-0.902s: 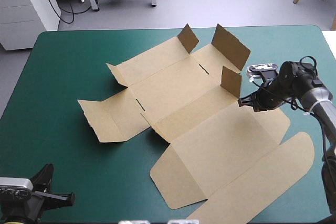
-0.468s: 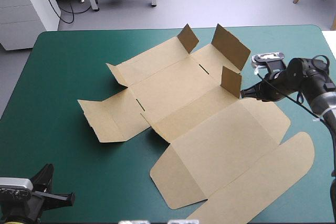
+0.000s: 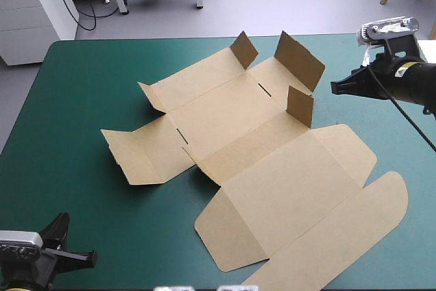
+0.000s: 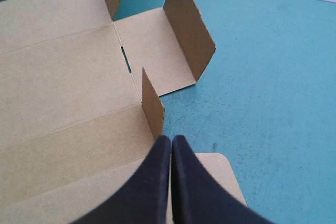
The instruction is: Fold the box
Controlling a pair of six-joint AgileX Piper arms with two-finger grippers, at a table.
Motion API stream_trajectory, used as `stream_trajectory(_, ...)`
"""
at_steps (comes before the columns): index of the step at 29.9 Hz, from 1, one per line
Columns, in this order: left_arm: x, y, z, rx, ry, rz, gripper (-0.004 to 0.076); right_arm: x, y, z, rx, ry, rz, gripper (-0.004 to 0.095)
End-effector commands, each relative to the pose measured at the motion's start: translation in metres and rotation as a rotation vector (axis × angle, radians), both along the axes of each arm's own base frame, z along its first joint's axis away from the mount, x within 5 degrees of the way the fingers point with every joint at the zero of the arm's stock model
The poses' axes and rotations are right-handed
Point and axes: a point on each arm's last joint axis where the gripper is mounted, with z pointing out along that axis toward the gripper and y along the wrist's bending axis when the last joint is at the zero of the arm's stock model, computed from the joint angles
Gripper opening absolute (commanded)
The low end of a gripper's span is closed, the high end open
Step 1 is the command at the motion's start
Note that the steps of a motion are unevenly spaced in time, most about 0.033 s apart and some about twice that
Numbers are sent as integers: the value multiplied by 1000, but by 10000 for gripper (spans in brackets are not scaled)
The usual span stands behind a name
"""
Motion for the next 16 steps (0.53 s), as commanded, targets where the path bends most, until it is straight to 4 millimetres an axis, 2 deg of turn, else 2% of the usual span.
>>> stream_trajectory(1,-5,-1,17,-17,-121,-13,-10,-13,1,19,16,-74,3,-14)
stream_trajectory(7,-5,-1,17,-17,-121,-13,-10,-16,1,13,17,-9,9,-14)
stream_trajectory(16,-5,-1,17,-17,-121,-13,-10,-16,1,13,-1,-14,20,-7)
